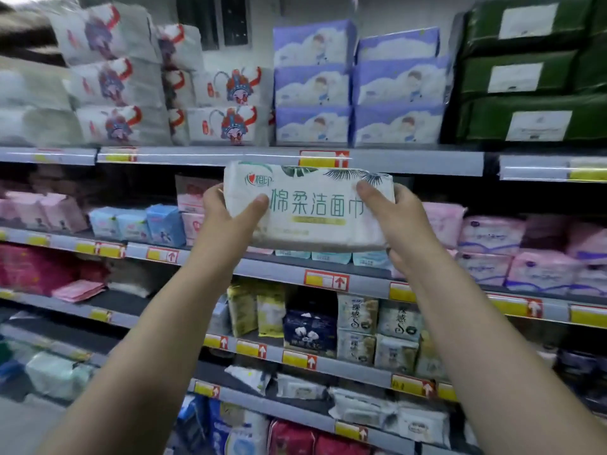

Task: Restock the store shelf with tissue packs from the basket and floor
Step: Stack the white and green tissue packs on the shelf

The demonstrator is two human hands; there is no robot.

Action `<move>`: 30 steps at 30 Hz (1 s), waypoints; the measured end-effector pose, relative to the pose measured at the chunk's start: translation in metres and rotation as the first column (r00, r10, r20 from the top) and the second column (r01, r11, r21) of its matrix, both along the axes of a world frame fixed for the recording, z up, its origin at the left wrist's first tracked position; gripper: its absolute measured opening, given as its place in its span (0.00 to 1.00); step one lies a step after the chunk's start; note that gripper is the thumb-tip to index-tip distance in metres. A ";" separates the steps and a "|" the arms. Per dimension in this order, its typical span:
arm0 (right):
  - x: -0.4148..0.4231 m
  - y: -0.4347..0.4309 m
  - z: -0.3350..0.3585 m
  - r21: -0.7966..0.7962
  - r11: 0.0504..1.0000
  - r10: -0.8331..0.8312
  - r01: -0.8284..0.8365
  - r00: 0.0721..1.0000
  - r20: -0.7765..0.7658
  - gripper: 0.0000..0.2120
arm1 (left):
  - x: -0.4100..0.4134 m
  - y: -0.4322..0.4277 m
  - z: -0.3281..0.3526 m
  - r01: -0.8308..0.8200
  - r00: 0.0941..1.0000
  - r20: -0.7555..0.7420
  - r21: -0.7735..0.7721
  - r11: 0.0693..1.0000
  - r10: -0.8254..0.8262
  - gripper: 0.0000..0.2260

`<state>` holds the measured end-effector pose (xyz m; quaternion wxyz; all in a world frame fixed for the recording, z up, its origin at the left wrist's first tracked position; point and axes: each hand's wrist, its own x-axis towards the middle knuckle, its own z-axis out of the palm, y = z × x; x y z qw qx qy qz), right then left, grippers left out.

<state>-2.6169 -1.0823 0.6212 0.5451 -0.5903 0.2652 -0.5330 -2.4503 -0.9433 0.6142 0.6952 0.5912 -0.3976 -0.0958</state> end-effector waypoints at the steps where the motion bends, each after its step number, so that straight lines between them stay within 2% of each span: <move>1: -0.006 -0.001 0.006 -0.026 0.999 -0.025 0.025 1.000 0.008 0.12 | -0.001 -0.007 0.005 0.020 1.000 0.009 -0.011 1.000 -0.020 0.20; 3: -0.017 -0.005 0.017 -0.061 0.995 -0.077 0.077 0.997 0.007 0.09 | -0.005 -0.020 0.016 0.091 0.996 -0.005 -0.031 0.995 -0.091 0.18; 7: -0.038 -0.013 0.039 -0.076 0.992 -0.103 0.104 0.994 0.025 0.10 | -0.015 -0.047 0.030 0.238 0.971 -0.023 -0.060 0.969 -0.239 0.14; 11: -0.059 -0.026 0.056 -0.090 0.993 -0.069 0.072 0.997 0.029 0.20 | -0.022 -0.082 0.039 0.349 0.936 -0.029 -0.086 0.933 -0.352 0.09; 13: -0.069 -0.034 0.062 -0.118 0.990 -0.072 0.074 0.997 0.026 0.15 | -0.029 -0.098 0.046 0.376 0.925 -0.008 -0.100 0.921 -0.379 0.10; 15: -0.080 -0.043 0.067 -0.130 0.982 -0.136 0.135 0.991 0.003 0.16 | -0.038 -0.113 0.055 0.396 0.918 0.022 -0.102 0.913 -0.396 0.15; 19: -0.101 -0.055 0.073 -0.131 0.969 -0.213 0.211 0.977 -0.005 0.05 | -0.053 -0.138 0.072 0.413 0.909 0.084 -0.065 0.908 -0.408 0.20; 23: -0.127 -0.056 0.072 -0.102 0.953 -0.281 0.284 0.959 0.045 0.06 | -0.074 -0.157 0.084 0.459 0.882 0.148 -0.047 0.887 -0.448 0.23; 27: -0.164 -0.060 0.071 -0.100 0.927 -0.358 0.362 0.932 0.054 0.12 | -0.108 -0.177 0.088 0.527 0.838 0.182 -0.022 0.850 -0.515 0.24; 30: -0.199 -0.062 0.074 -0.088 0.918 -0.382 0.386 0.922 0.055 0.12 | -0.144 -0.189 0.082 0.603 0.791 0.149 -0.035 0.797 -0.593 0.23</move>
